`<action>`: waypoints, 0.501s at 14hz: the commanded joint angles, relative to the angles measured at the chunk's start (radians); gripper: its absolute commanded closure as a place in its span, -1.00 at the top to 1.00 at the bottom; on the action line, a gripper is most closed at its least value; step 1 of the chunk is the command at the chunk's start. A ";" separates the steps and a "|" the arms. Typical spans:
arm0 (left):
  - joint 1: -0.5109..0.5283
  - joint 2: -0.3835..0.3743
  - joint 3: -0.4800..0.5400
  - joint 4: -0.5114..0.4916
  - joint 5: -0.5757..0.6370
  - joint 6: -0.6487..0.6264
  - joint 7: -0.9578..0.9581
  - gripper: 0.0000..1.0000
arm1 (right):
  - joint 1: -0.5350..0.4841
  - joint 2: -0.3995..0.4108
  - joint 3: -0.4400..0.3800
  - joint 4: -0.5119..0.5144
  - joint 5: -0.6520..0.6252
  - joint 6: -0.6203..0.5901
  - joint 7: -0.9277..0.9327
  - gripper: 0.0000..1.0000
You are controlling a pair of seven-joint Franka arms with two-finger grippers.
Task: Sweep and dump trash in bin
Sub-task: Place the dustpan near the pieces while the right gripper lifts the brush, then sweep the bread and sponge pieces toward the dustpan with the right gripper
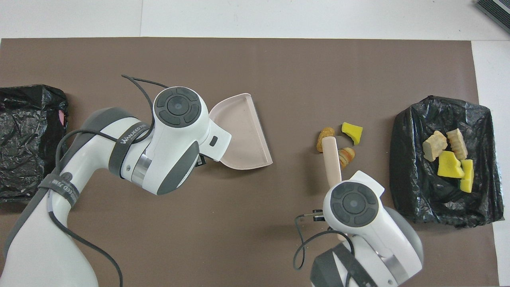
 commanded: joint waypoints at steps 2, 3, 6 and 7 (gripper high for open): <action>-0.043 -0.011 0.006 -0.009 0.049 -0.013 0.031 -1.00 | -0.130 0.068 0.012 0.076 -0.121 -0.010 -0.178 -1.00; -0.045 -0.011 0.003 -0.009 0.051 -0.011 0.032 -1.00 | -0.156 0.086 0.014 0.102 -0.147 -0.008 -0.204 -1.00; -0.046 -0.007 0.001 -0.006 0.052 -0.014 0.035 -1.00 | -0.227 0.138 0.012 0.149 -0.159 0.039 -0.290 -1.00; -0.051 -0.005 0.001 -0.006 0.051 -0.016 0.049 -1.00 | -0.254 0.149 0.012 0.149 -0.161 0.059 -0.313 -1.00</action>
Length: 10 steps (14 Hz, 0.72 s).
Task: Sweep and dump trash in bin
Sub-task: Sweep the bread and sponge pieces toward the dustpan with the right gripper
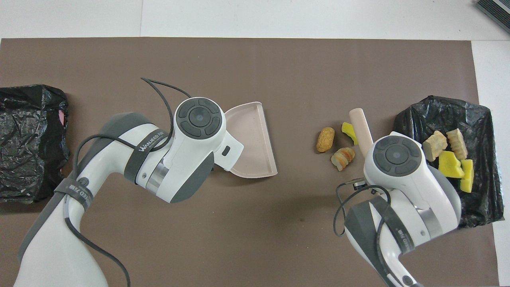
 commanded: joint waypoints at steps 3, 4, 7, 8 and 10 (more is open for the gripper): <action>-0.019 0.003 0.007 -0.005 0.019 -0.011 0.036 -1.00 | -0.074 0.083 0.013 0.028 -0.033 0.084 -0.067 -1.00; -0.026 0.005 0.007 -0.014 0.018 -0.013 0.036 -1.00 | -0.081 0.087 0.014 0.011 -0.026 0.111 -0.061 -1.00; -0.029 -0.005 0.007 -0.039 0.017 -0.003 0.034 -1.00 | -0.088 0.075 0.017 -0.020 -0.010 0.121 -0.100 -1.00; -0.040 -0.008 0.007 -0.045 0.017 -0.009 0.033 -1.00 | -0.086 0.075 0.017 -0.029 0.028 0.127 -0.132 -1.00; -0.043 -0.021 0.007 -0.078 0.014 0.000 0.030 -1.00 | -0.075 0.077 0.017 -0.035 0.095 0.125 -0.157 -1.00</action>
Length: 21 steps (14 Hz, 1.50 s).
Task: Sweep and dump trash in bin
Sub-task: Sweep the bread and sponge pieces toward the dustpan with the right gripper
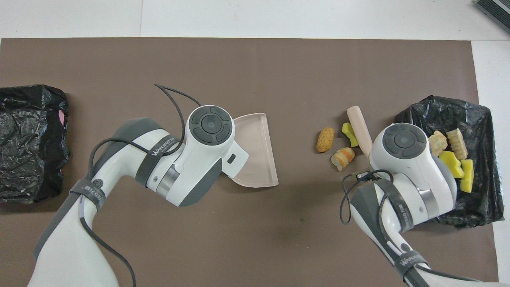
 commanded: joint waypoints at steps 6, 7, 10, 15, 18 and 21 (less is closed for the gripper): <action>-0.009 -0.056 0.013 -0.094 0.014 0.003 0.000 -1.00 | -0.030 0.006 0.012 -0.004 0.379 -0.065 -0.191 -1.00; -0.009 -0.062 0.011 -0.104 0.014 0.005 0.000 -1.00 | -0.031 0.010 0.011 0.013 0.419 -0.088 -0.201 -1.00; -0.005 -0.070 0.013 -0.121 0.014 0.008 0.000 -1.00 | -0.024 0.056 0.012 0.027 0.586 -0.093 -0.204 -1.00; -0.002 -0.075 0.013 -0.134 0.014 0.014 0.000 -1.00 | -0.013 0.096 0.015 0.084 0.785 -0.169 -0.240 -1.00; -0.002 -0.078 0.013 -0.143 0.014 0.023 0.000 -1.00 | 0.018 0.095 0.021 0.086 0.834 -0.169 -0.240 -1.00; -0.002 -0.078 0.013 -0.144 0.014 0.025 0.000 -1.00 | 0.044 0.088 0.032 0.079 0.897 -0.177 -0.241 -1.00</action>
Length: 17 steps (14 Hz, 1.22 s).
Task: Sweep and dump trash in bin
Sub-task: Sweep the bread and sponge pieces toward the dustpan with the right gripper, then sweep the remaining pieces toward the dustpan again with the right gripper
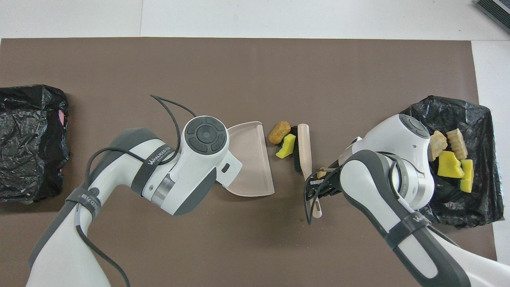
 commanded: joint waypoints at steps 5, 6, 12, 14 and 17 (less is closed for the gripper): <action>0.001 -0.039 0.004 -0.063 0.014 0.042 0.001 -1.00 | 0.009 -0.008 0.004 0.006 0.278 -0.090 -0.111 -1.00; 0.001 -0.039 0.004 -0.063 0.014 0.042 0.001 -1.00 | 0.002 -0.013 0.004 0.003 0.304 -0.111 -0.132 -1.00; 0.001 -0.039 0.004 -0.063 0.014 0.044 0.001 -1.00 | -0.084 -0.045 -0.006 0.011 0.340 -0.236 -0.165 -1.00; 0.001 -0.039 0.004 -0.064 0.014 0.054 -0.001 -1.00 | -0.097 -0.068 -0.009 0.040 0.171 -0.231 -0.123 -1.00; 0.002 -0.039 0.004 -0.069 0.014 0.071 -0.001 -1.00 | -0.123 -0.108 -0.011 0.051 -0.037 -0.223 -0.111 -1.00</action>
